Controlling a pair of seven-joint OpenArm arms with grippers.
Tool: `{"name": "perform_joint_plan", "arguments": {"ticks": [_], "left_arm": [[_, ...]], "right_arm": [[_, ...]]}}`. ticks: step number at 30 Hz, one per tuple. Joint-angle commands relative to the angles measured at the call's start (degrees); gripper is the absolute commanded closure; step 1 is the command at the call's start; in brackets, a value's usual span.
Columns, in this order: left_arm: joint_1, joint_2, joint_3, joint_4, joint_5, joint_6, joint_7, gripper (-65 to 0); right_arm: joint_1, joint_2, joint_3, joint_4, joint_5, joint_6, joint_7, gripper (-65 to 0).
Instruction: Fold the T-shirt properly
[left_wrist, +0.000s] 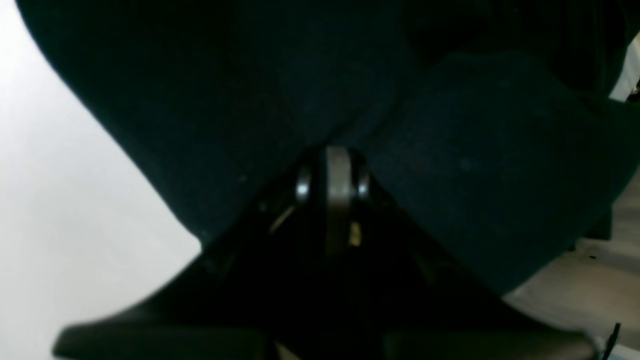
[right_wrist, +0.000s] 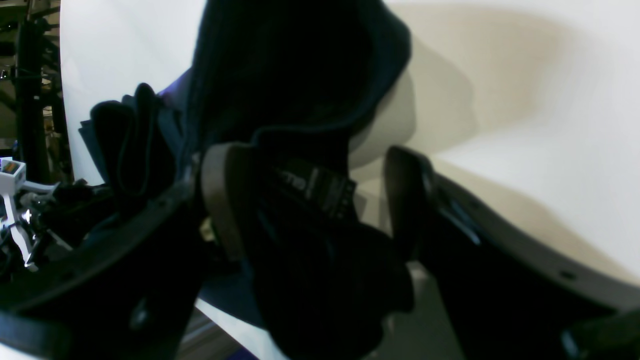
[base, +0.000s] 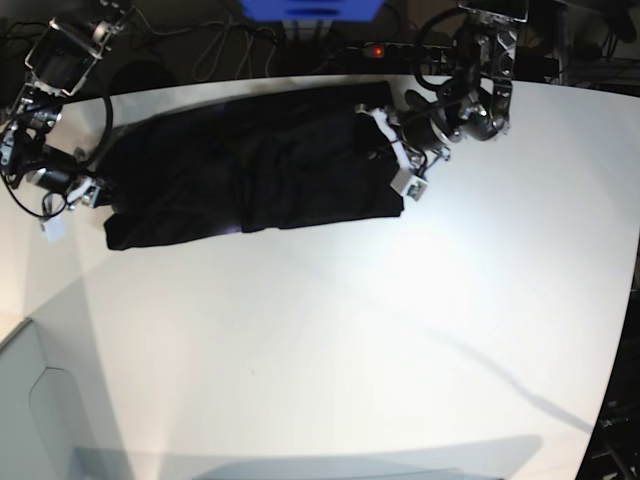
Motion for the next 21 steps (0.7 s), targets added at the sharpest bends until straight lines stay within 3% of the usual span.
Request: {"name": "perform_joint_plan", "arguments": {"ticks": [1,8,14,21], "left_arm": [[0.2,-0.3,-0.1,-0.2,3.0,1.3,1.8,-4.3],[0.2,-0.5,-0.2,-0.2,3.0,1.3,1.8,-4.3],[0.1,-0.4,-0.2,-0.2,3.0,1.3,1.8,-4.3],[0.1,-0.3,-0.2,-0.2,3.0,1.3,1.8,-4.3]], "right_arm": [[0.9,1.1,0.3,0.7,1.1,0.4,0.2,-41.0],[1.1,1.9,0.4,0.8,1.3,0.4,0.2,-41.0],[0.5,4.4,-0.2,0.8,9.7,0.4,0.2,-41.0],[0.4,3.9,-0.3,0.6,9.8,0.4,0.2,-41.0]]}}
